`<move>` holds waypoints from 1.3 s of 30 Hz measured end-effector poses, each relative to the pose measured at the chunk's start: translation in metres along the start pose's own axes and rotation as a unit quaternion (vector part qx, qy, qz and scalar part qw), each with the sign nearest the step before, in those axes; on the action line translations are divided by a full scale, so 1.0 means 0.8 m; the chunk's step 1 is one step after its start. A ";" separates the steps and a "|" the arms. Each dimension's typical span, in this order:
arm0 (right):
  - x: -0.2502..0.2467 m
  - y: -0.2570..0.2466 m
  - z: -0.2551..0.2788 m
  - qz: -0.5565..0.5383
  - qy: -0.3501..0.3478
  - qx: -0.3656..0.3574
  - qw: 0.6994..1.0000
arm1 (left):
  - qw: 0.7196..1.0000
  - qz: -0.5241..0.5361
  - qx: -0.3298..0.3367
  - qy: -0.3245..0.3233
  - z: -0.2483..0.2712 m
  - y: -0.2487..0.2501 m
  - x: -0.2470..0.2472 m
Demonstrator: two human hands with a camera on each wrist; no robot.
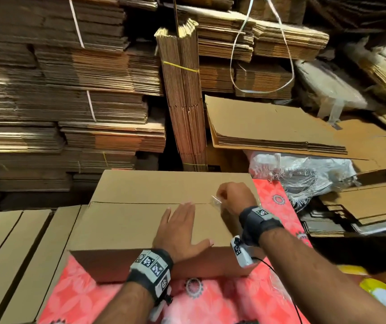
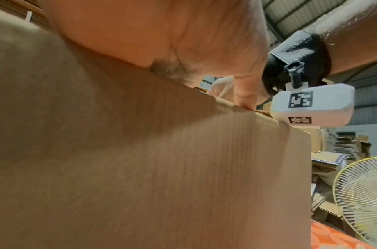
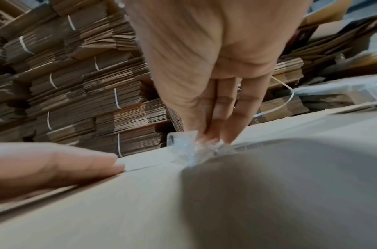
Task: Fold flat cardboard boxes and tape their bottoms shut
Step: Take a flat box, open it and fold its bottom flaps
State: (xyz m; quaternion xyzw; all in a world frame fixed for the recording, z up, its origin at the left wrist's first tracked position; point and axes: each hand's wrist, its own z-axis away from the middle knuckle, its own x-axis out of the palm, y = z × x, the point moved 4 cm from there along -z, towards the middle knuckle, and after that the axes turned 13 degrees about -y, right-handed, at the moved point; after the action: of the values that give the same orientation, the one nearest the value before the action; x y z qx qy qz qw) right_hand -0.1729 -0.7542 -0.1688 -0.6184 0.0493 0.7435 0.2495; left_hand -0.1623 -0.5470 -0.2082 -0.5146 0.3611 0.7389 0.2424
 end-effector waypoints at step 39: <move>0.007 0.206 0.017 -0.465 0.130 0.060 0.873 | 0.999 -0.011 -0.024 0.021 -0.082 0.097 -0.004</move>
State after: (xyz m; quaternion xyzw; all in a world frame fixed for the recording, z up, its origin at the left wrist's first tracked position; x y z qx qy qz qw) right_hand -0.2566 -0.8908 -0.2095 -0.6449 -0.1679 0.4500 0.5945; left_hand -0.1791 -0.6464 -0.1968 -0.5399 0.3427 0.7334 0.2306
